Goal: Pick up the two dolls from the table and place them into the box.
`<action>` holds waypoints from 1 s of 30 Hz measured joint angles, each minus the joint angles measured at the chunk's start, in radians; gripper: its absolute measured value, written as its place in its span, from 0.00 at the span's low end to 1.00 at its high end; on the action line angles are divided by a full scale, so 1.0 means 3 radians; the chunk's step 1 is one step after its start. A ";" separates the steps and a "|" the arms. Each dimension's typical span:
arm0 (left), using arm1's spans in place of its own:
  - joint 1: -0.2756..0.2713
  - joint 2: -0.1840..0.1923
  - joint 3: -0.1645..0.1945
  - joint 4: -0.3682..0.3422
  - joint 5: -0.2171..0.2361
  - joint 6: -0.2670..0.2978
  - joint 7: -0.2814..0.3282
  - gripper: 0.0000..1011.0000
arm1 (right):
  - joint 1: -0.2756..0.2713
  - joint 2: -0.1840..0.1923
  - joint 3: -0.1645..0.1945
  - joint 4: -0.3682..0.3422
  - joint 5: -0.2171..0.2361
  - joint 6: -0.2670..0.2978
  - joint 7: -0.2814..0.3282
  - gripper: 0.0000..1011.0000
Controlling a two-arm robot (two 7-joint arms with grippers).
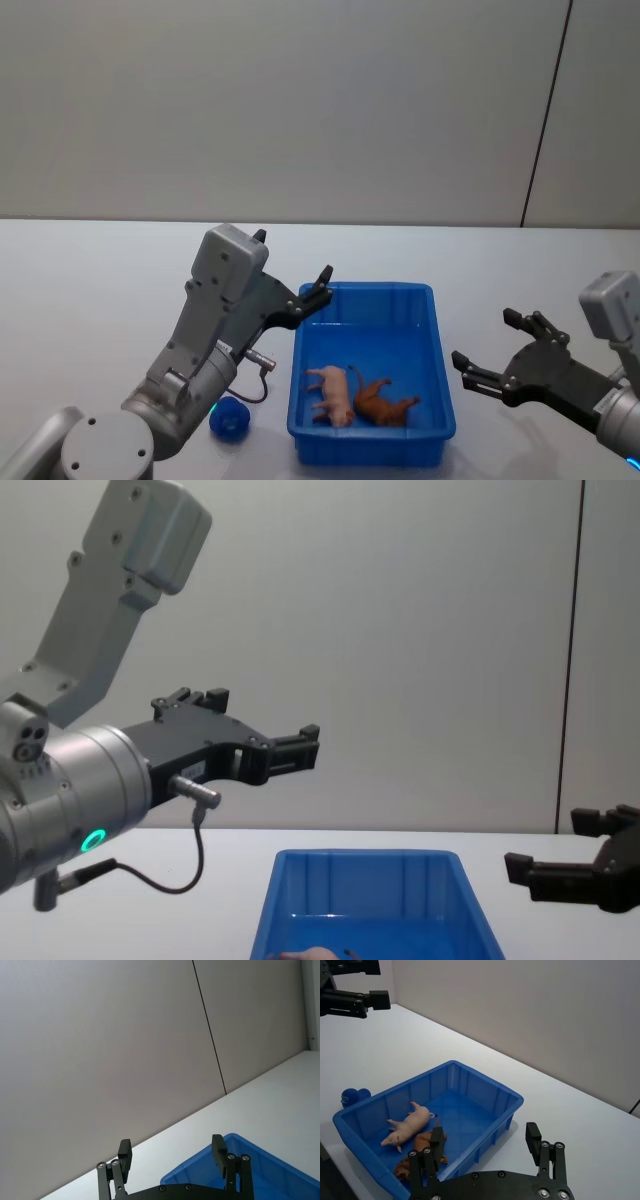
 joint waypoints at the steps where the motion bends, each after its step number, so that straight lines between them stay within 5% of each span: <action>1: 0.0009 0.0017 -0.0004 -0.0021 0.0020 0.0033 -0.0013 0.99 | -0.0006 0.0007 0.0004 -0.0002 0.0004 -0.0008 0.0001 0.99; 12: 0.0234 0.0284 -0.0072 -0.0274 0.0029 0.0352 -0.0021 0.99 | -0.0031 0.0045 0.0026 -0.0008 0.0018 -0.0043 0.0007 0.99; 18: 0.0430 0.0469 -0.0124 -0.0389 -0.0112 0.0480 0.0069 0.99 | -0.0037 0.0055 0.0031 -0.0010 0.0022 -0.0051 0.0009 0.99; 30: 0.0649 0.0637 -0.0183 -0.0348 -0.0374 0.0504 0.0087 0.99 | -0.0043 0.0066 0.0037 -0.0012 0.0027 -0.0061 0.0010 0.99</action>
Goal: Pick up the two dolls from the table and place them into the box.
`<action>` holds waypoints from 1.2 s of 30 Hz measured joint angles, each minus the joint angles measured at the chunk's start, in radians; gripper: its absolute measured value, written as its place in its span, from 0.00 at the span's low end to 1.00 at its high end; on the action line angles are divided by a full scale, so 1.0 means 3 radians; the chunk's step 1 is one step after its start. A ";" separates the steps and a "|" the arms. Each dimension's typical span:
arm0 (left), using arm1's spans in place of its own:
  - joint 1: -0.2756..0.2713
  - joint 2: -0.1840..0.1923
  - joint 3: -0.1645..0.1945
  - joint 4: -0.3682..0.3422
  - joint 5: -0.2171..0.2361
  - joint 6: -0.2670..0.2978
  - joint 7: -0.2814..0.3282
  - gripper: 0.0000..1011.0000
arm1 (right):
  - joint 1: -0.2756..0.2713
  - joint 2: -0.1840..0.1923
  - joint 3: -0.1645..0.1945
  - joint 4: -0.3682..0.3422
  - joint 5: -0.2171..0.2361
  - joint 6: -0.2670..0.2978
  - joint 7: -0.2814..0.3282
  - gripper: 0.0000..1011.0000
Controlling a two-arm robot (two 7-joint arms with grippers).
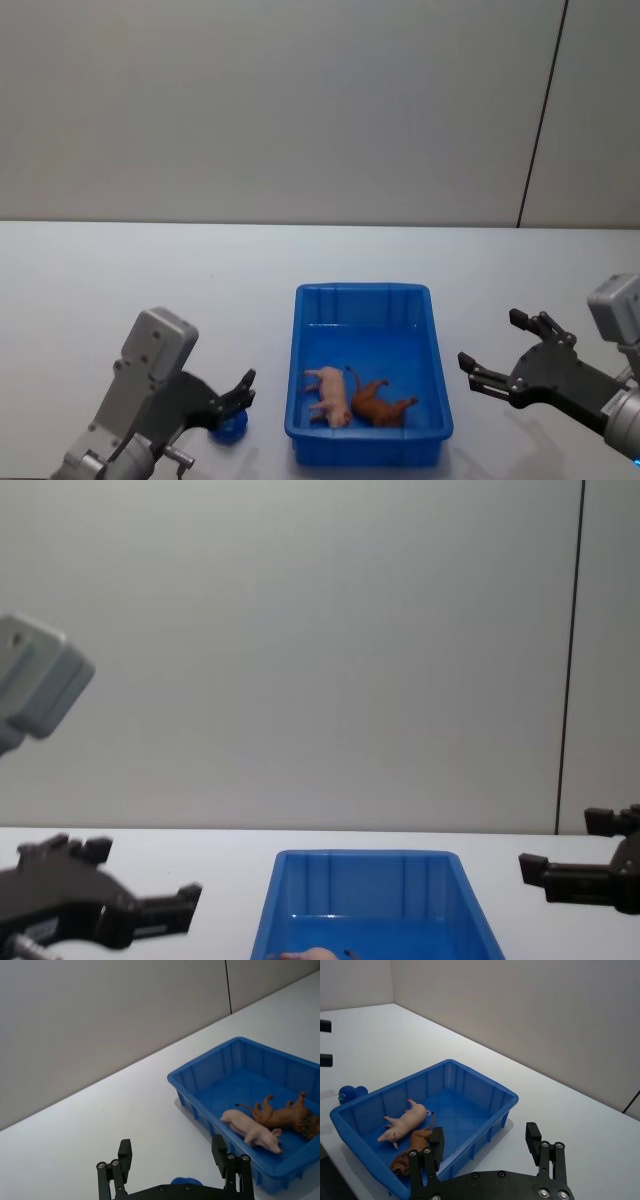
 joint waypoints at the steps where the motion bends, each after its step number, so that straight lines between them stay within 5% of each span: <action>1: 0.0006 0.0003 -0.0002 0.0013 -0.0014 -0.0003 -0.0008 0.99 | 0.0000 0.0000 0.0000 0.0000 0.0001 -0.0001 0.0000 0.99; 17: -0.0054 -0.0054 -0.0024 0.0461 -0.0133 -0.0101 -0.0419 0.99 | -0.0004 0.0004 0.0003 0.0000 0.0001 -0.0005 0.0000 0.99; 36: -0.0292 -0.0182 -0.0035 0.1007 -0.0033 -0.0126 -0.0938 0.99 | -0.0004 0.0006 0.0003 0.0001 0.0000 -0.0005 -0.0001 0.99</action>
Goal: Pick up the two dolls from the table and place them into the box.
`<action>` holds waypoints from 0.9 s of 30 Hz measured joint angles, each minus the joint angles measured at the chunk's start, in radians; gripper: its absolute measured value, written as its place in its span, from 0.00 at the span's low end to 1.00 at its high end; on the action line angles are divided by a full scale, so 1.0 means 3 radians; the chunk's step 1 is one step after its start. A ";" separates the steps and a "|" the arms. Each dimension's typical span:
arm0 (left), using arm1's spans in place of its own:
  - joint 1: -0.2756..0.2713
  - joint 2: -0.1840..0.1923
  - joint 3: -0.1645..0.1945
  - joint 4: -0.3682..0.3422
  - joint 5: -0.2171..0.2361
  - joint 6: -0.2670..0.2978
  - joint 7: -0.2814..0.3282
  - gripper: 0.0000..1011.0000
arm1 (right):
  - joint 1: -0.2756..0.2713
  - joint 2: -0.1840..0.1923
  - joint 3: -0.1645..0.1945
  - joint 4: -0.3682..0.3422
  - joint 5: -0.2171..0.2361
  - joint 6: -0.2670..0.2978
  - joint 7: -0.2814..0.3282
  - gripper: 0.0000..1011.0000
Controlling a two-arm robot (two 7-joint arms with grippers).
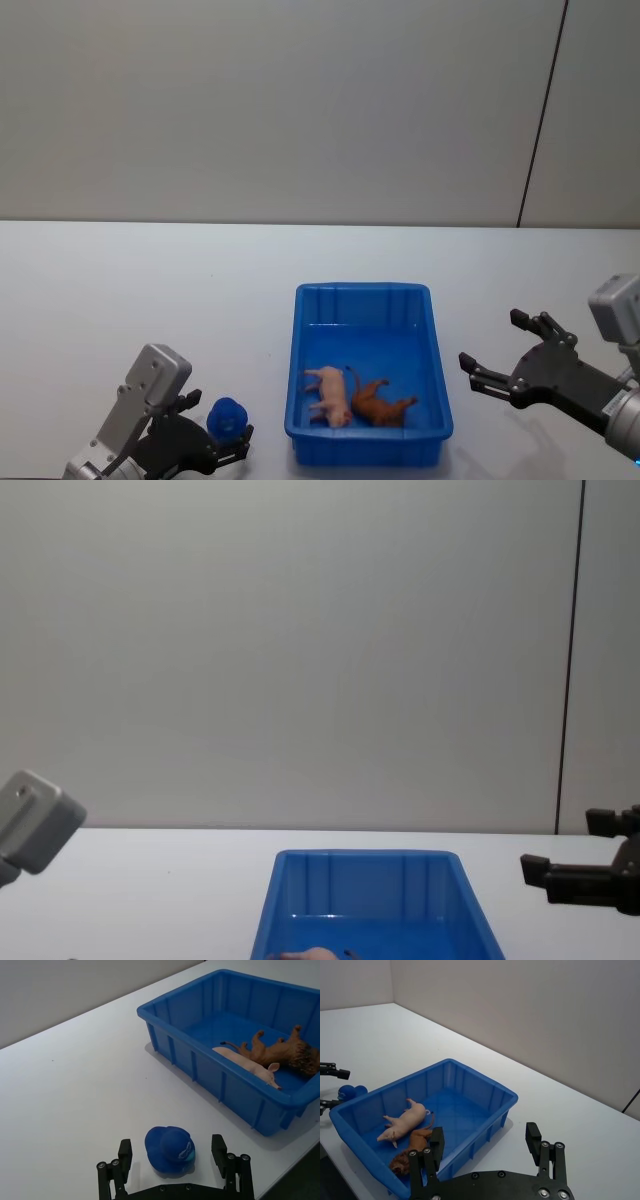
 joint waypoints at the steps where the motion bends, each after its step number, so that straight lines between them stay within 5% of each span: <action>1: -0.0014 -0.0006 -0.0001 0.0029 0.0016 0.0001 -0.0024 0.99 | 0.0000 0.0000 0.0000 0.0000 0.0000 0.0000 0.0000 0.99; 10: -0.0093 -0.0032 -0.0011 0.0171 0.0124 -0.0006 -0.0136 0.79 | 0.0000 0.0000 0.0000 0.0000 0.0000 0.0000 0.0000 0.99; 21: -0.0190 -0.0054 -0.0040 0.0315 0.0220 -0.0057 -0.0241 0.41 | 0.0000 0.0000 0.0000 0.0000 0.0000 0.0000 0.0000 0.99; 27: -0.0222 -0.0050 -0.0062 0.0331 0.0259 -0.0069 -0.0267 0.34 | 0.0000 0.0000 0.0000 0.0000 0.0000 0.0000 0.0000 0.99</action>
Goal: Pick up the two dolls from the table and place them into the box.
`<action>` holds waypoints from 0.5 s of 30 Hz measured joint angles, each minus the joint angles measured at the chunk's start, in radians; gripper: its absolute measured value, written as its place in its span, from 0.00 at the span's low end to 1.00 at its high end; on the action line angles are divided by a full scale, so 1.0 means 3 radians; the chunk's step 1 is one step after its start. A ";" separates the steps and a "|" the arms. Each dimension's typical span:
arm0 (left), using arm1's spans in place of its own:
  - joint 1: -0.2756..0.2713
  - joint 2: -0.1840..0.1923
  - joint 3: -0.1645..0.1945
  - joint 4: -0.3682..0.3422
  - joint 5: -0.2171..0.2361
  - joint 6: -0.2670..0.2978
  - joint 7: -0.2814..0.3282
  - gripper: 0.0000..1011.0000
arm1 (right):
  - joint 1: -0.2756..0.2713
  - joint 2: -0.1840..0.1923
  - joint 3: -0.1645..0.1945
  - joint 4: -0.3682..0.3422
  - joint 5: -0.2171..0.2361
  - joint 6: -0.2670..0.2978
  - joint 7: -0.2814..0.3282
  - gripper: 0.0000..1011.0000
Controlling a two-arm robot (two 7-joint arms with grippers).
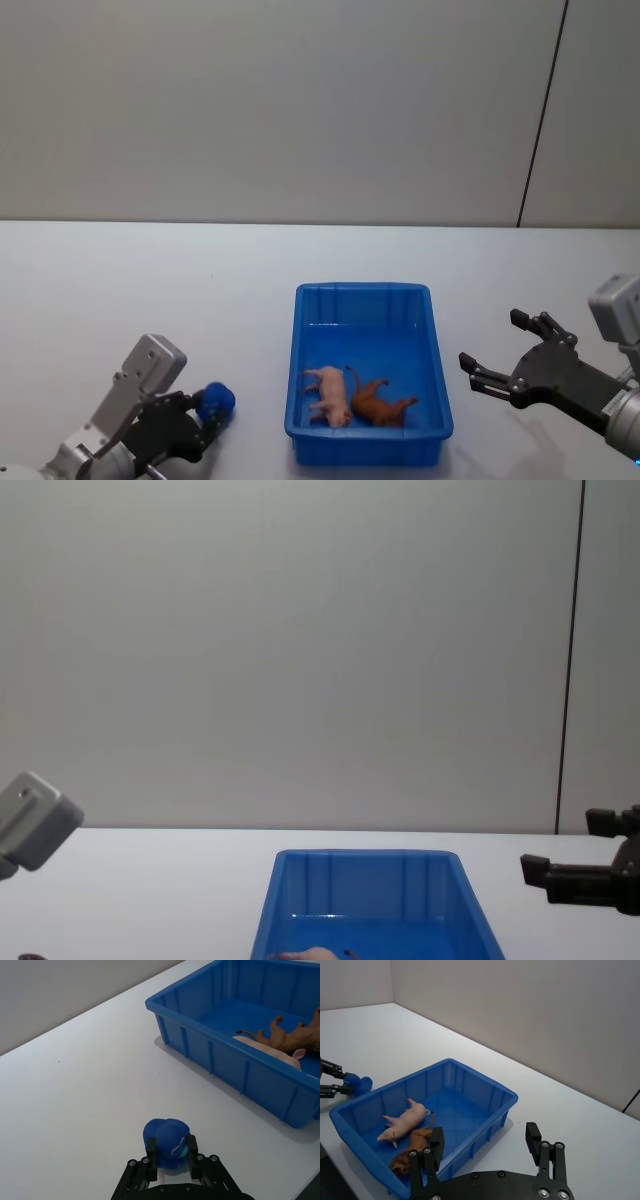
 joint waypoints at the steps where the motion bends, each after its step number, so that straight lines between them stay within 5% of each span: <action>1: -0.0008 0.0004 -0.0008 -0.0005 0.0011 -0.0001 -0.0003 0.32 | 0.0000 0.0000 0.0000 0.0000 0.0000 0.0000 0.0000 0.99; 15: -0.0103 0.0047 -0.0097 -0.0221 0.0125 -0.0028 0.0011 0.25 | 0.0000 0.0000 0.0000 0.0000 0.0000 0.0000 0.0000 0.99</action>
